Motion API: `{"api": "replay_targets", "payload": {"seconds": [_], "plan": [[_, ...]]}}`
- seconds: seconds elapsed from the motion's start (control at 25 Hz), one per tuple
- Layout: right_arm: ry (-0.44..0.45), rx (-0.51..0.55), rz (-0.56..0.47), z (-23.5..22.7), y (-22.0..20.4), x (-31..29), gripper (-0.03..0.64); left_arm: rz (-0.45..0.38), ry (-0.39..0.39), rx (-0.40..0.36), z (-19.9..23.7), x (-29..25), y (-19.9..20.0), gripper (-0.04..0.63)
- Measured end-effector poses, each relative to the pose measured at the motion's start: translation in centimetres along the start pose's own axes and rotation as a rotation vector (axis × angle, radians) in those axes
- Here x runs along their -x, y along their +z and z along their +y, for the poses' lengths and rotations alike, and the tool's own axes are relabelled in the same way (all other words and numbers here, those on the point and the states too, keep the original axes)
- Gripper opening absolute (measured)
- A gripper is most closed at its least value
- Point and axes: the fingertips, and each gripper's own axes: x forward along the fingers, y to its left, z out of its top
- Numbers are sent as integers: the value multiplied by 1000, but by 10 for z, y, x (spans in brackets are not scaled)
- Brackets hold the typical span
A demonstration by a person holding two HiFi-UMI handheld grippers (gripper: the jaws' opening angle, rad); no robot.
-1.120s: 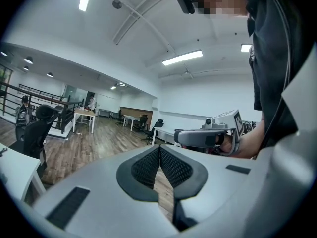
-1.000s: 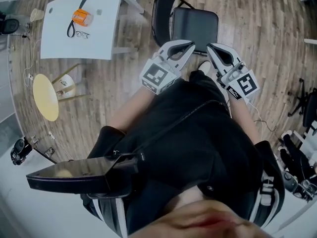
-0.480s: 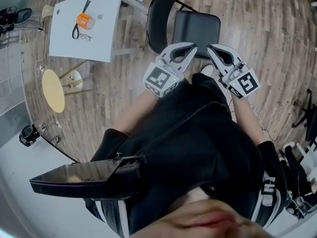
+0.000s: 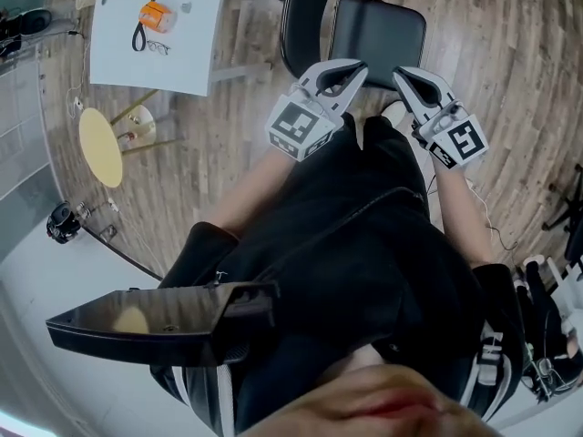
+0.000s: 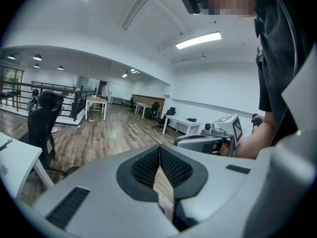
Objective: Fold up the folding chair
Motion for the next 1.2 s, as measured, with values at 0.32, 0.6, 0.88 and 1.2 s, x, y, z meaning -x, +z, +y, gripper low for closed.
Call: {"api": "replay_targets", "payload": {"seconds": [0.32, 0.6, 0.88, 1.2], "plan": [[-29, -96, 49, -29, -57, -50, 11, 111, 82, 45, 101, 2, -49, 6], [-56, -250, 162, -100, -171, -71, 11, 229, 288, 181, 201, 17, -106, 6], [-42, -425, 261, -166, -286, -56, 11, 374, 474, 233, 273, 32, -165, 8], [-220, -561, 330, -247, -388, -6, 41, 619, 488, 313, 305, 18, -230, 170]]}}
